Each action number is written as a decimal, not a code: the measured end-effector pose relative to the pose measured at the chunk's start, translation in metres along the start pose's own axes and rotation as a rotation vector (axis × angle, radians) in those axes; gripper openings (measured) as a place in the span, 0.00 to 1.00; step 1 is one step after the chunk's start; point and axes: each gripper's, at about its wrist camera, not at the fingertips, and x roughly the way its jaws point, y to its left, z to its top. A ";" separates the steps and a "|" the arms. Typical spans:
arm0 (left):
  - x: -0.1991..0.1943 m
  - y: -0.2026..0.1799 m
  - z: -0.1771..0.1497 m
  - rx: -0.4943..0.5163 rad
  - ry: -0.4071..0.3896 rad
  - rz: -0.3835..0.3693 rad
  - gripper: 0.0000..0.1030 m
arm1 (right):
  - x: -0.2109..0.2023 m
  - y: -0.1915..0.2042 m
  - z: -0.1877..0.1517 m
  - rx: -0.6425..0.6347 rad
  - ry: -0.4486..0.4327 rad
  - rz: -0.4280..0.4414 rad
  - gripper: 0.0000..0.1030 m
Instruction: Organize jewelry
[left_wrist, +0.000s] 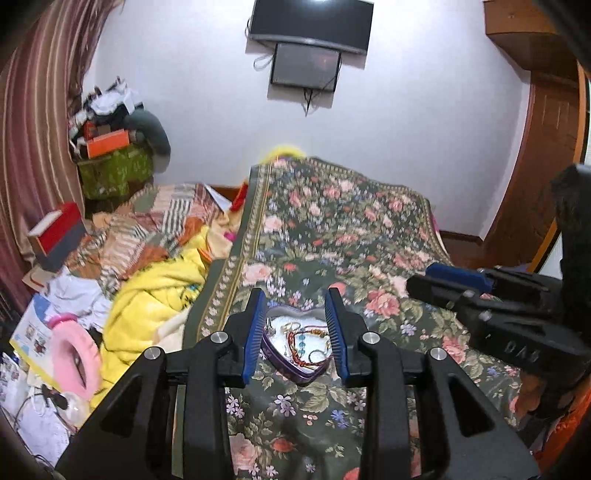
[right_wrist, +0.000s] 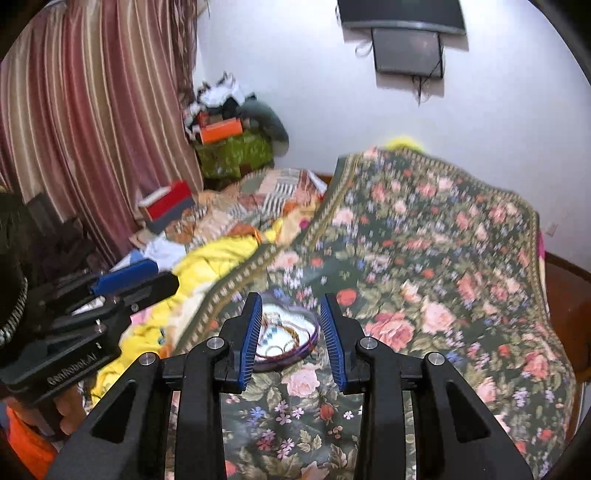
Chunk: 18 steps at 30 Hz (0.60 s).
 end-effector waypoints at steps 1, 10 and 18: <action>-0.009 -0.002 0.001 0.005 -0.019 0.005 0.31 | -0.012 0.002 0.001 -0.002 -0.029 -0.006 0.29; -0.093 -0.026 0.003 0.014 -0.205 0.038 0.33 | -0.095 0.024 0.003 -0.016 -0.240 -0.038 0.29; -0.147 -0.057 -0.008 0.074 -0.338 0.105 0.49 | -0.137 0.041 -0.010 -0.033 -0.370 -0.083 0.45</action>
